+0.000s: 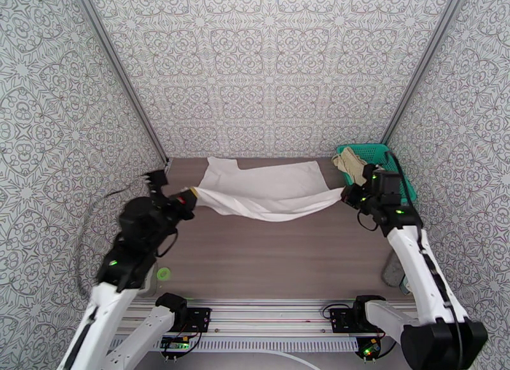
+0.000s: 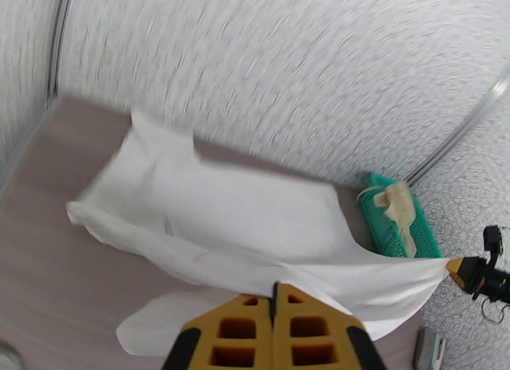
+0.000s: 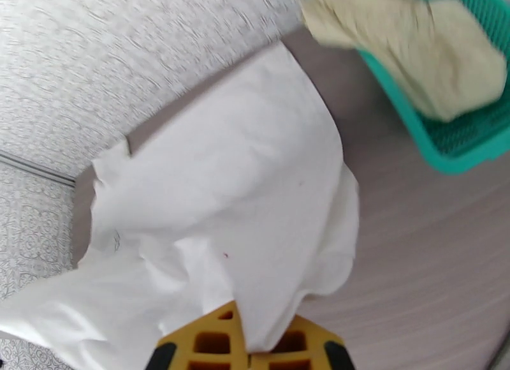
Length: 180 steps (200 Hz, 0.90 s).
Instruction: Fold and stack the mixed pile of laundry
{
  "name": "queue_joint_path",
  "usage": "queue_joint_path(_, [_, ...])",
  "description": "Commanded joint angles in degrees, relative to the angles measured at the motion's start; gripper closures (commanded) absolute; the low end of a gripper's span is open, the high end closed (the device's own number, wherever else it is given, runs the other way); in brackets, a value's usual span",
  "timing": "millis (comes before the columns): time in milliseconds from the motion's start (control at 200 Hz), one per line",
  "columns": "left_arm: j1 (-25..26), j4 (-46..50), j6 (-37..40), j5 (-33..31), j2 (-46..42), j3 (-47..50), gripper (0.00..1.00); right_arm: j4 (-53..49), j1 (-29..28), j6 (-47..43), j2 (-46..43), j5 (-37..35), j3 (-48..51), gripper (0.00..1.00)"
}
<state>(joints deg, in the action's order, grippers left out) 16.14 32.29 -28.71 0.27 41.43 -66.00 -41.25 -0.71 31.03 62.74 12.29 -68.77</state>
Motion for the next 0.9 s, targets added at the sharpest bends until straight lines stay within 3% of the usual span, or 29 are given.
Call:
queue_joint_path(0, [-0.06,9.57,10.76,-1.24,-0.46,-11.25,1.00,-10.88,-0.17,-2.72,-2.73,-2.28,-8.31,1.00])
queue_joint_path(140, [-0.06,15.85,15.33,-3.34,4.41,-23.58,1.00,-16.69,-0.17,-4.37,-2.74,-3.72,-18.25,1.00])
queue_joint_path(250, [-0.87,17.19,17.90,-7.22,12.38,-29.20,1.00,-15.47,-0.17,-5.09,1.51,-2.50,-22.24,1.00])
queue_joint_path(320, [-4.54,15.76,18.59,-2.65,19.26,-32.37,1.00,-11.94,-0.17,-5.38,6.37,-0.38,-23.93,1.00])
queue_joint_path(400, [-11.81,9.35,16.40,8.53,26.77,-35.16,1.00,-7.02,-0.17,-5.09,13.49,2.16,-26.75,1.00])
queue_joint_path(455, [-15.22,3.79,15.09,12.60,31.77,-37.44,1.00,-4.05,-0.17,-5.10,19.13,4.01,-30.92,1.00])
queue_joint_path(585, [-18.80,-5.91,15.46,13.60,44.06,-49.11,1.00,3.69,-0.17,-4.31,31.60,5.47,-42.90,1.00])
queue_joint_path(755, [-22.62,-10.24,12.80,16.03,58.61,-72.96,1.00,4.69,0.01,-2.95,45.57,4.46,-67.81,1.00])
queue_joint_path(895, [-22.66,-19.13,12.95,15.82,59.87,-77.63,1.00,10.04,0.01,-0.57,49.44,4.84,-79.18,1.00])
